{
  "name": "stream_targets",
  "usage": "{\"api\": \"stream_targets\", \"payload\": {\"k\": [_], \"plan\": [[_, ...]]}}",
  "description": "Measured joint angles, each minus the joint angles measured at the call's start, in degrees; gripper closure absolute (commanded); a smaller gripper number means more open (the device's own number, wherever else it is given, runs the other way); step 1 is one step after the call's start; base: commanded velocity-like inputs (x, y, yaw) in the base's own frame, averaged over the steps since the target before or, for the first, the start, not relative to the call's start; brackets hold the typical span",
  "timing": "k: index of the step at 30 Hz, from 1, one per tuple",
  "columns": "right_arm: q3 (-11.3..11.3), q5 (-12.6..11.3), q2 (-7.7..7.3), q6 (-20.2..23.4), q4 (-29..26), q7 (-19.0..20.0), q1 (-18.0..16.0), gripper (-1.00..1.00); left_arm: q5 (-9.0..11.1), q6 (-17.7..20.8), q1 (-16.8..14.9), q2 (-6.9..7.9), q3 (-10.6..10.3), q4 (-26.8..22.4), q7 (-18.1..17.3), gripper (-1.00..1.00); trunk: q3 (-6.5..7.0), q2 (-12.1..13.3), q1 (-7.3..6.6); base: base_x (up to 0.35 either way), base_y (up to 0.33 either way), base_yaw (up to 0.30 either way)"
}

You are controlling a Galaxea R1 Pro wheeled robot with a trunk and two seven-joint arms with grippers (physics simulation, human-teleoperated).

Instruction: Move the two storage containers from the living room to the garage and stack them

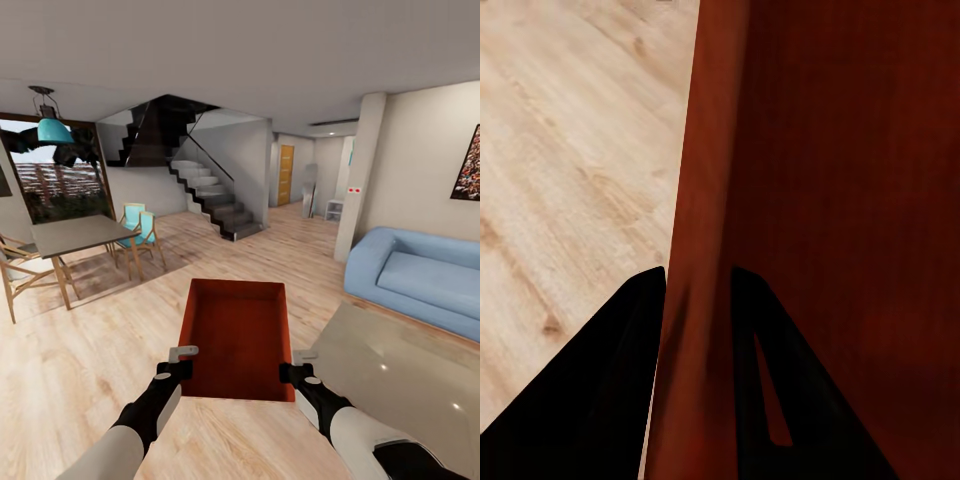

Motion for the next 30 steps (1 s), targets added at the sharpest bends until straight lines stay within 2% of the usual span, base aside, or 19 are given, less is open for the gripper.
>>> {"api": "stream_targets", "payload": {"k": [14, 30], "plan": [[0.06, 0.0, 0.0, 0.15, 0.0, -0.02, 0.0, 1.0, 0.07, 0.0, 0.0, 0.0, 0.03, 0.13, 0.0, 1.0, 0.0, 0.0, 0.0, 0.322, 0.017, 0.0], [0.03, 0.07, 0.0, 0.33, -0.01, 0.0, 0.0, 1.0, 0.08, 0.09, 0.0, -0.01, 0.08, 0.2, -0.01, 1.0, 0.0, 0.0, 0.0, 0.321, 0.135, 0.0]]}}
